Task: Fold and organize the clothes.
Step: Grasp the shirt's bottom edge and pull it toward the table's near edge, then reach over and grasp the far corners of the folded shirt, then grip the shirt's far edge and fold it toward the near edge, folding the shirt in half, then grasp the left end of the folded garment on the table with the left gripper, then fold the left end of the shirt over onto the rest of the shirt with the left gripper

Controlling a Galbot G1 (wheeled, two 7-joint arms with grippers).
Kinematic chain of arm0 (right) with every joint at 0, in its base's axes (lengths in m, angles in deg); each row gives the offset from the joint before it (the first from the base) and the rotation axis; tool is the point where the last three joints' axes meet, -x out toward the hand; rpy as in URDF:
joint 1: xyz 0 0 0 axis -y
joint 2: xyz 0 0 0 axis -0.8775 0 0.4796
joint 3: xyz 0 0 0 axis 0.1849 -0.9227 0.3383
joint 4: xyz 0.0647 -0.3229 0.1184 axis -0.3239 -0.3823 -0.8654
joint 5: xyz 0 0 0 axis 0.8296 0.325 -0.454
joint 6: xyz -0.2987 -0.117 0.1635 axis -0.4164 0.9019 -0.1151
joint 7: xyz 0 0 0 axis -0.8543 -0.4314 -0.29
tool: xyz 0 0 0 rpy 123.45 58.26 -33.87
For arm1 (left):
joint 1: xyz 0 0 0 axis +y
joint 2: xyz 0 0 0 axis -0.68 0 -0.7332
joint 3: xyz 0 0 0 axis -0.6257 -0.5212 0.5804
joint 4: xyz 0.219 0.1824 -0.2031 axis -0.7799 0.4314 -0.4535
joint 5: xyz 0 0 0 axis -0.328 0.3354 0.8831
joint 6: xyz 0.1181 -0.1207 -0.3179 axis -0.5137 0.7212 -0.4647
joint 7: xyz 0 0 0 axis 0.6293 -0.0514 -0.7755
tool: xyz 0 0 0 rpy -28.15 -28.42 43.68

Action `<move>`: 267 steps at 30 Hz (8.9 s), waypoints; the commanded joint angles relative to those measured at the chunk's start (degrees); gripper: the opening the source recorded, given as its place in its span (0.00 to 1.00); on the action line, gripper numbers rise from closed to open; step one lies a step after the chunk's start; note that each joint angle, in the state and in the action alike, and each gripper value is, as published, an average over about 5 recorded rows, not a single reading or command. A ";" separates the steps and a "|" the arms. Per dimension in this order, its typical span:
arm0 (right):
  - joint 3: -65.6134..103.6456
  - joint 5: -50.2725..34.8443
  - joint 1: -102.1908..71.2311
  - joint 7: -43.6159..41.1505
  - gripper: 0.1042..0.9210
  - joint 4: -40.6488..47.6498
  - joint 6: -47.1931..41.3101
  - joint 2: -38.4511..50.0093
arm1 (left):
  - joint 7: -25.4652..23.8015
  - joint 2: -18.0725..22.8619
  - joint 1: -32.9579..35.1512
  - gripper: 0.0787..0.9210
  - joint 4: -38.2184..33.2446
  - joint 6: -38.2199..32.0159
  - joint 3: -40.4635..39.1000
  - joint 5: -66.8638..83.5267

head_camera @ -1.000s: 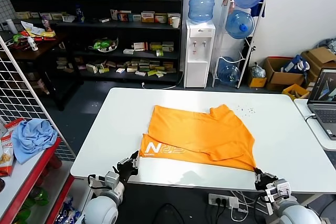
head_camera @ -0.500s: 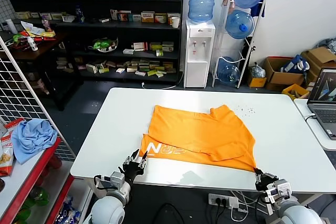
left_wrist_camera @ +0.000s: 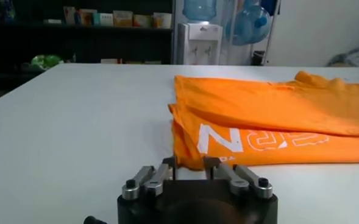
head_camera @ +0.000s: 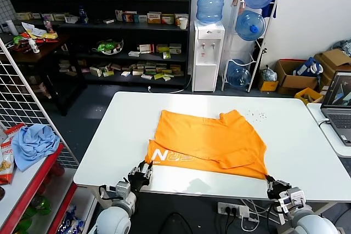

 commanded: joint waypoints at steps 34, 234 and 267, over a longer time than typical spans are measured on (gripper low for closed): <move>3.99 -7.74 -7.65 6.03 0.24 -12.60 -11.77 5.55 | 5.47 -5.45 16.15 0.19 -20.66 1.34 1.81 -4.58; -7.80 -8.38 5.51 7.40 0.88 -9.31 -9.30 1.52 | 6.47 -10.94 -2.08 0.04 -5.88 13.68 5.26 19.18; -6.72 1.31 7.70 9.80 0.88 -3.57 5.83 -2.70 | 12.53 -7.89 -8.61 0.04 -17.72 14.29 -4.94 22.53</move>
